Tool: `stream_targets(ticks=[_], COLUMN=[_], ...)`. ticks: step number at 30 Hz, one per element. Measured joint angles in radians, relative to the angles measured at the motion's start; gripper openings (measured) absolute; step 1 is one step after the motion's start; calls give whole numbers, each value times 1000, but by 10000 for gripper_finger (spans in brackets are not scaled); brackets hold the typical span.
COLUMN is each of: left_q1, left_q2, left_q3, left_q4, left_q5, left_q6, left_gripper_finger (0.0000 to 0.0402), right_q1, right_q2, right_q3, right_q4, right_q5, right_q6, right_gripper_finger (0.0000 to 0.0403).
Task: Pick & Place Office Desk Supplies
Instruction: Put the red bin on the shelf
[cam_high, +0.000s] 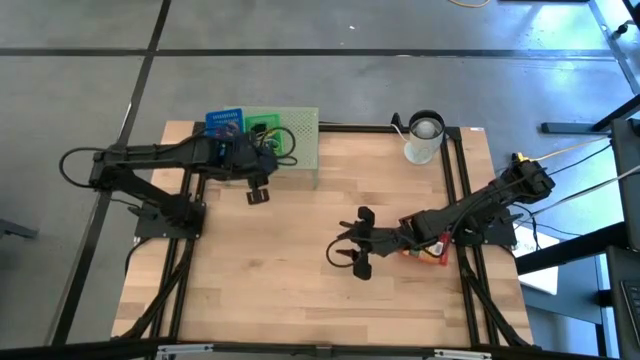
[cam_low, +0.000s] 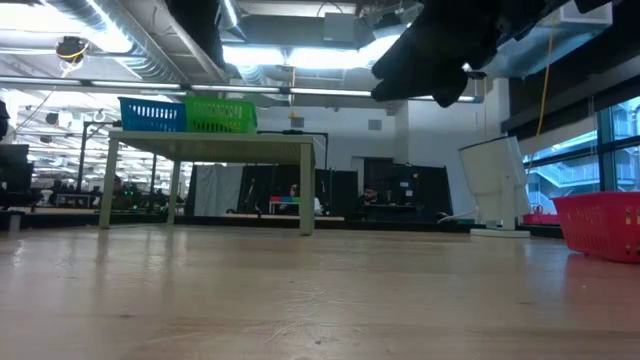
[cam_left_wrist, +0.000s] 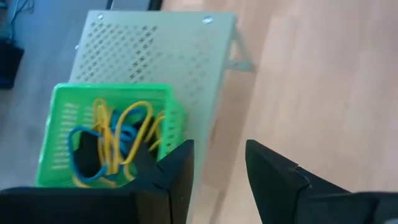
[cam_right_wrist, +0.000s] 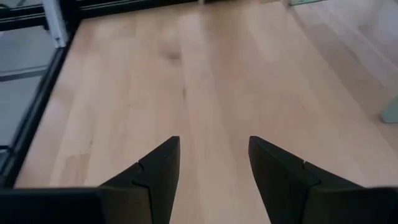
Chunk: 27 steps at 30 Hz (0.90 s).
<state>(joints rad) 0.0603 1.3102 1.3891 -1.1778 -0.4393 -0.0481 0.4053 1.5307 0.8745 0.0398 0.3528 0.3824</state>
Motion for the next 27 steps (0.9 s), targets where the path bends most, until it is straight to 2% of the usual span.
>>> stream_targets(ticks=[7, 10, 14, 17, 23, 27], left_q1=[-94, -127, -162, -185, -197, -197], left_q2=[0, 0, 1, 1, 1, 1], left_q3=[0, 1, 1, 1, 1, 1], left_q4=[54, 79, 82, 84, 84, 84], left_q5=[0, 0, 0, -8, -14, -14], left_q6=[-37, -73, -88, -88, -88, -88], left_gripper_finger=[137, 135, 134, 134, 132, 132], right_q1=[-32, -66, -118, -147, -150, -148], right_q2=[7, -7, -20, -22, -47, -104], right_q3=[1, 2, 1, 1, 2, 49], right_q4=[-4, -179, -469, -580, -597, -760], right_q5=[-13, -65, -87, -126, -201, -199], right_q6=[-11, 111, 413, 586, 625, 677], right_gripper_finger=[192, 192, 192, 192, 192, 192])
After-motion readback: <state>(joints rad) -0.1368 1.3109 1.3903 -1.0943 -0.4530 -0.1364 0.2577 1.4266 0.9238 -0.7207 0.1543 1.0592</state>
